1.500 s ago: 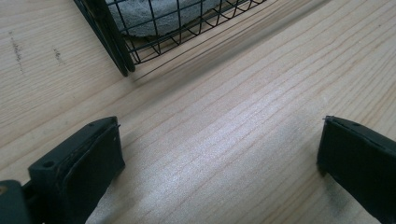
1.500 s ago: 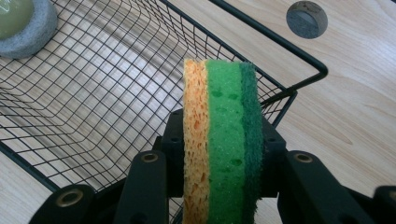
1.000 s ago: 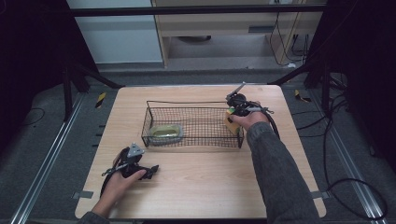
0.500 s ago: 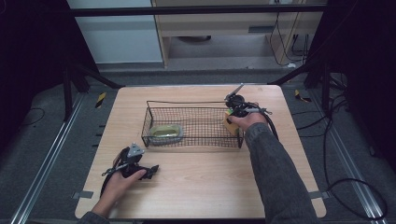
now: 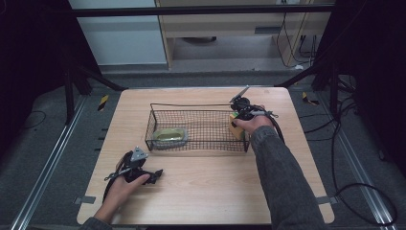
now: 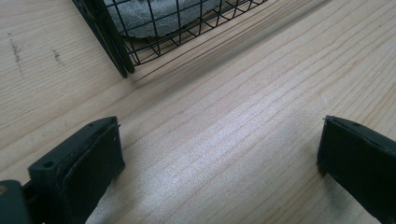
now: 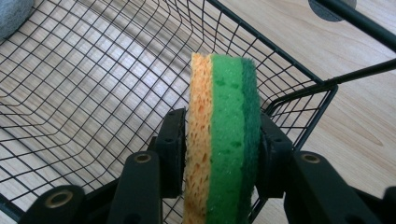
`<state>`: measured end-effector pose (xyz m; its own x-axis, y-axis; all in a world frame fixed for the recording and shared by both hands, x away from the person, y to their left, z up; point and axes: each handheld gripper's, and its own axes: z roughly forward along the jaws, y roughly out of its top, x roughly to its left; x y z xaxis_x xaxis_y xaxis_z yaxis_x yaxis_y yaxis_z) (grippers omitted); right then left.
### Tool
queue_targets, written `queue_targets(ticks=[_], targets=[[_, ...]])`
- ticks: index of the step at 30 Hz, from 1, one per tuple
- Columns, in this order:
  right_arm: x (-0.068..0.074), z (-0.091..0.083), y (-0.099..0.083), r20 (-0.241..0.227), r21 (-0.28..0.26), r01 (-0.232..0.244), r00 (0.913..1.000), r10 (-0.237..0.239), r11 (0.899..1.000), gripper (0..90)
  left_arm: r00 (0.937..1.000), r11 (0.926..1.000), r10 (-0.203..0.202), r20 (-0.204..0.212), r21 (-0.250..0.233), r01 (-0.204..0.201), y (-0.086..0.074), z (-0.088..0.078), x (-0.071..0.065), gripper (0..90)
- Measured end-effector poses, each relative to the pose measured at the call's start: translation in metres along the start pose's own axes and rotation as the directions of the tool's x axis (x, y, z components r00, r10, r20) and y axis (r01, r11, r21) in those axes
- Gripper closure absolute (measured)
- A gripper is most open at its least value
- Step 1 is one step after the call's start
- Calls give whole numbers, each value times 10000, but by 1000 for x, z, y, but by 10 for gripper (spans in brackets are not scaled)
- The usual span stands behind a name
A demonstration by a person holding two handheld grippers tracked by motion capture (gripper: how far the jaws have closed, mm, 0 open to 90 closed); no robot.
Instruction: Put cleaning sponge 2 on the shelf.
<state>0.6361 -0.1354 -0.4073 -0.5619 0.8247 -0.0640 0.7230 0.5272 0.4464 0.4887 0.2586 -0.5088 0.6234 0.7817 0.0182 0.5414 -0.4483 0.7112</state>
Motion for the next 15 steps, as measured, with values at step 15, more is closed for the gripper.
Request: queue_targets(ticks=[15], targets=[[3,-20,-3,-46,-294,-18,10000,17,9996,605,10000,10000,-5,-14,6,5,0,0,0,0]])
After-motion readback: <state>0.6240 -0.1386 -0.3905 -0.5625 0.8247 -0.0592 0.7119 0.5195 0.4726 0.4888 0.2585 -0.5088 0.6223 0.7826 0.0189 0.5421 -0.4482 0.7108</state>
